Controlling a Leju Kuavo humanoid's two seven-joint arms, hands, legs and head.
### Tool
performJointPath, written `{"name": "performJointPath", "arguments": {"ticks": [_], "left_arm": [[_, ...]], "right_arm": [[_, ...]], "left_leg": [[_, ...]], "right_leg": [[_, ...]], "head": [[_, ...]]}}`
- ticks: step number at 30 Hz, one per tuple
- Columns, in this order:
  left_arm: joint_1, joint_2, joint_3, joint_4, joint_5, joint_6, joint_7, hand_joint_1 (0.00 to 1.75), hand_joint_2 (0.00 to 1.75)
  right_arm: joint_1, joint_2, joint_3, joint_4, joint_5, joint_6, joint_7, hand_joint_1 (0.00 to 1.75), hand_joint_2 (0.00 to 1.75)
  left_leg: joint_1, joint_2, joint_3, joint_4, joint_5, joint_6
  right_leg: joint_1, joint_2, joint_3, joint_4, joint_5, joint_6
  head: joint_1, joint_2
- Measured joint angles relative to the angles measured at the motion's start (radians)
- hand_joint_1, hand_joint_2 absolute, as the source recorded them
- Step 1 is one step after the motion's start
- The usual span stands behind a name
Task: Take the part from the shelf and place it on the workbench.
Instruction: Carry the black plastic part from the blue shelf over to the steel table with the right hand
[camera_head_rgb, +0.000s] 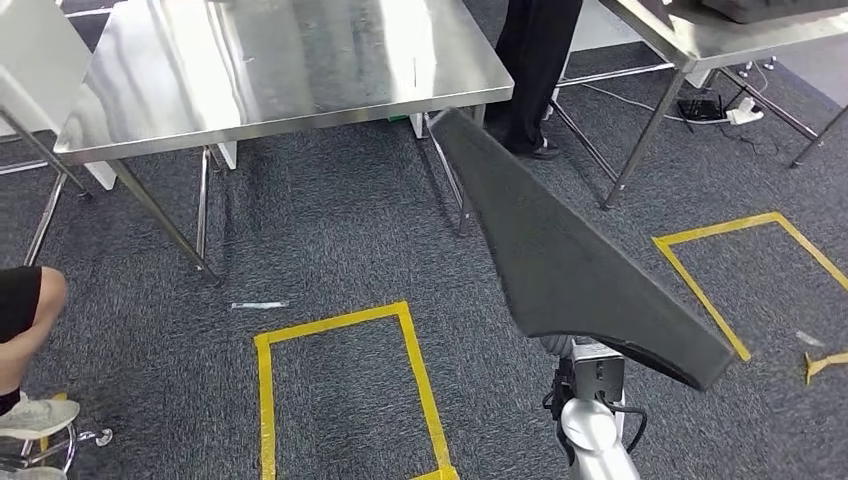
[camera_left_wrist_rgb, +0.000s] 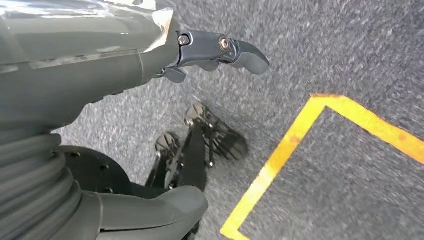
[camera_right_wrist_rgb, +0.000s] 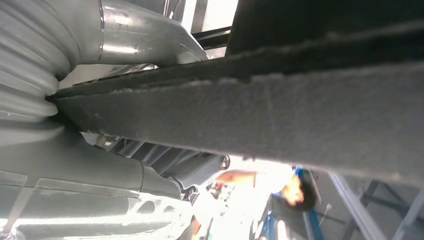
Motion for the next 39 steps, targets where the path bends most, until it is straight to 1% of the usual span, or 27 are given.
{"name": "performJointPath", "arguments": {"ticks": [1, 2, 3, 4, 5, 6, 7, 8, 9, 10, 11, 12, 13, 14, 15, 16, 18, 21, 23, 26, 28, 30, 34, 39], "left_arm": [[0.000, 0.001, 0.000, 0.000, 0.000, 0.001, 0.000, 0.00, 1.75], [0.001, 0.001, 0.000, 0.000, 0.000, 0.002, -0.001, 0.00, 1.75], [0.001, 0.000, 0.000, 0.000, -0.001, 0.004, -0.002, 0.00, 1.75], [0.000, 0.000, 0.000, 0.000, -0.002, 0.005, -0.002, 0.00, 1.75], [-0.002, 0.000, 0.000, 0.000, -0.003, 0.006, -0.003, 0.00, 1.75], [-0.004, 0.001, 0.000, 0.000, -0.004, 0.006, -0.003, 0.00, 1.75], [-0.005, 0.001, 0.000, 0.000, -0.005, 0.006, -0.003, 0.00, 1.75], [-0.006, 0.002, 0.000, 0.000, -0.005, 0.006, -0.003, 0.00, 1.75], [-0.005, 0.002, 0.001, 0.000, -0.005, 0.006, -0.003, 0.00, 1.75], [-0.004, 0.002, 0.001, 0.000, -0.006, 0.006, -0.003, 0.00, 1.75], [-0.004, 0.001, 0.001, 0.000, -0.006, 0.006, -0.003, 0.00, 1.75], [-0.003, 0.001, 0.001, 0.000, -0.006, 0.007, -0.003, 0.00, 1.75], [-0.003, 0.002, 0.002, 0.000, -0.007, 0.009, -0.003, 0.00, 1.75], [-0.003, 0.002, 0.004, 0.000, -0.007, 0.012, -0.003, 0.00, 1.75], [-0.002, 0.004, 0.006, 0.000, -0.007, 0.015, -0.003, 0.00, 1.75], [-0.002, 0.005, 0.008, 0.000, -0.007, 0.018, -0.003, 0.00, 1.75], [0.000, 0.006, 0.013, 0.000, -0.006, 0.020, -0.003, 0.00, 1.75], [-0.002, 0.006, 0.018, 0.000, -0.006, 0.021, -0.003, 0.00, 1.75], [-0.002, 0.007, 0.020, 0.000, -0.006, 0.021, -0.003, 0.00, 1.75], [-0.002, 0.006, 0.022, 0.000, -0.006, 0.020, -0.003, 0.00, 1.75], [-0.002, 0.006, 0.023, 0.000, -0.006, 0.018, -0.005, 0.00, 1.75], [-0.004, 0.006, 0.023, 0.000, -0.006, 0.015, -0.009, 0.00, 1.75], [-0.019, 0.005, 0.025, 0.000, -0.017, 0.049, -0.003, 0.00, 1.75], [-0.033, 0.004, 0.032, 0.000, -0.039, 0.105, 0.003, 0.00, 1.75]], "right_arm": [[-0.001, 0.001, 0.000, 0.000, 0.000, 0.000, 0.000, 1.73, 1.75], [-0.001, 0.002, 0.000, 0.000, 0.001, 0.000, 0.000, 1.73, 1.75], [-0.002, 0.002, 0.001, 0.000, 0.001, 0.000, 0.000, 1.73, 1.75], [-0.003, 0.002, 0.001, -0.001, 0.001, 0.000, 0.000, 1.73, 1.75], [-0.004, 0.002, 0.001, -0.001, 0.001, 0.000, -0.001, 1.73, 1.75], [-0.004, 0.002, 0.001, 0.000, 0.001, 0.000, 0.000, 1.73, 1.75], [-0.002, 0.002, 0.002, 0.000, 0.001, 0.000, 0.000, 1.73, 1.75], [-0.001, 0.001, 0.002, 0.000, 0.001, 0.000, 0.001, 1.73, 1.75], [0.000, 0.001, 0.002, 0.000, 0.002, 0.000, 0.002, 1.73, 1.75], [0.001, 0.002, 0.003, 0.000, 0.002, 0.001, 0.004, 1.73, 1.75], [0.000, 0.002, 0.003, 0.000, 0.003, 0.002, 0.005, 1.73, 1.75], [-0.001, 0.002, 0.003, 0.000, 0.006, 0.003, 0.006, 1.73, 1.75], [-0.002, 0.003, 0.003, 0.000, 0.010, 0.004, 0.006, 1.73, 1.75], [-0.004, 0.006, 0.003, 0.000, 0.015, 0.006, 0.006, 1.73, 1.75], [-0.005, 0.009, 0.004, 0.000, 0.020, 0.008, 0.006, 1.73, 1.75], [-0.005, 0.013, 0.004, 0.000, 0.023, 0.010, 0.007, 1.73, 1.75], [-0.006, 0.018, 0.003, 0.000, 0.027, 0.012, 0.008, 1.73, 1.75], [-0.007, 0.025, 0.003, 0.000, 0.029, 0.012, 0.009, 1.73, 1.75], [-0.008, 0.027, 0.003, 0.000, 0.030, 0.012, 0.009, 1.73, 1.75], [-0.012, 0.027, 0.003, 0.000, 0.030, 0.012, 0.009, 1.73, 1.75], [-0.018, 0.027, 0.003, 0.000, 0.030, 0.014, 0.009, 1.73, 1.75], [-0.029, 0.027, 0.003, 0.000, 0.030, 0.016, 0.008, 1.73, 1.75], [-0.060, 0.029, 0.003, 0.000, 0.030, 0.020, 0.007, 1.73, 1.75], [-0.065, 0.033, 0.003, 0.000, 0.030, 0.018, 0.008, 1.73, 1.75]], "left_leg": [[-0.002, -0.015, 0.000, -0.001, 0.002, 0.004], [0.000, -0.027, 0.002, -0.004, 0.004, 0.010], [0.002, -0.039, 0.005, -0.008, 0.007, 0.016], [0.006, -0.051, 0.008, -0.012, 0.011, 0.023], [0.009, -0.063, 0.010, -0.015, 0.014, 0.028], [0.009, -0.076, 0.009, -0.015, 0.015, 0.031], [0.009, -0.091, 0.007, -0.015, 0.016, 0.033], [0.009, -0.106, 0.006, -0.015, 0.016, 0.034], [0.009, -0.122, 0.006, -0.014, 0.016, 0.034], [0.010, -0.135, 0.007, -0.014, 0.016, 0.034], [0.010, -0.147, 0.009, -0.014, 0.016, 0.033], [0.011, -0.158, 0.011, -0.013, 0.016, 0.031], [0.009, -0.166, 0.011, -0.012, 0.015, 0.027], [0.007, -0.172, 0.009, -0.010, 0.013, 0.023], [0.004, -0.175, 0.007, -0.008, 0.013, 0.023], [0.003, -0.175, 0.005, -0.006, 0.013, 0.025], [0.003, -0.171, 0.006, -0.008, 0.014, 0.031], [0.005, -0.166, 0.011, -0.014, 0.015, 0.030], [0.005, -0.164, 0.013, -0.017, 0.015, 0.027], [0.006, -0.164, 0.013, -0.020, 0.015, 0.014], [0.007, -0.163, 0.013, -0.020, 0.015, 0.009], [0.006, -0.163, 0.013, -0.020, 0.016, 0.007], [0.004, -0.163, 0.013, -0.020, 0.016, 0.007], [0.001, -0.163, 0.013, -0.019, 0.016, 0.007]], "right_leg": [[0.001, -0.011, 0.003, -0.002, -0.001, 0.005], [0.000, -0.015, 0.005, -0.001, -0.004, 0.010], [-0.001, -0.003, 0.004, 0.006, -0.011, 0.015], [-0.002, 0.021, -0.005, 0.029, -0.025, 0.017], [-0.004, 0.053, -0.027, 0.077, -0.048, 0.016], [-0.004, 0.082, -0.059, 0.143, -0.076, 0.013], [-0.005, 0.098, -0.096, 0.214, -0.101, 0.011], [-0.005, 0.105, -0.126, 0.271, -0.118, 0.012], [-0.005, 0.107, -0.140, 0.292, -0.117, 0.016], [-0.006, 0.108, -0.133, 0.269, -0.100, 0.024], [-0.008, 0.110, -0.106, 0.208, -0.069, 0.032], [-0.010, 0.115, -0.073, 0.131, -0.036, 0.038], [-0.012, 0.119, -0.045, 0.064, -0.010, 0.040], [-0.014, 0.123, -0.026, 0.020, 0.007, 0.036], [-0.015, 0.125, -0.019, 0.001, 0.013, 0.031], [-0.015, 0.126, -0.019, -0.001, 0.015, 0.026], [-0.013, 0.128, -0.018, -0.001, 0.018, 0.022], [-0.008, 0.132, -0.018, 0.000, 0.018, 0.017], [-0.007, 0.133, -0.018, 0.000, 0.018, 0.015], [-0.005, 0.133, -0.018, 0.000, 0.017, 0.010], [-0.005, 0.133, -0.018, 0.001, 0.016, 0.009], [-0.005, 0.133, -0.018, 0.001, 0.016, 0.008], [-0.007, 0.133, -0.018, 0.001, 0.016, 0.009], [-0.010, 0.133, -0.018, 0.000, 0.017, 0.009]], "head": [[0.001, 0.000], [0.002, 0.000], [0.002, 0.000], [0.003, 0.000], [0.004, 0.000], [0.005, 0.000], [0.005, 0.000], [0.005, 0.000], [0.005, 0.000], [0.005, 0.000], [0.006, 0.000], [0.006, 0.000], [0.006, 0.000], [0.006, 0.000], [0.006, 0.000], [0.005, 0.000], [0.005, 0.000], [0.005, 0.000], [0.005, 0.000], [0.005, 0.000], [0.005, 0.000], [0.005, 0.000], [0.005, 0.000], [0.005, 0.000]]}}
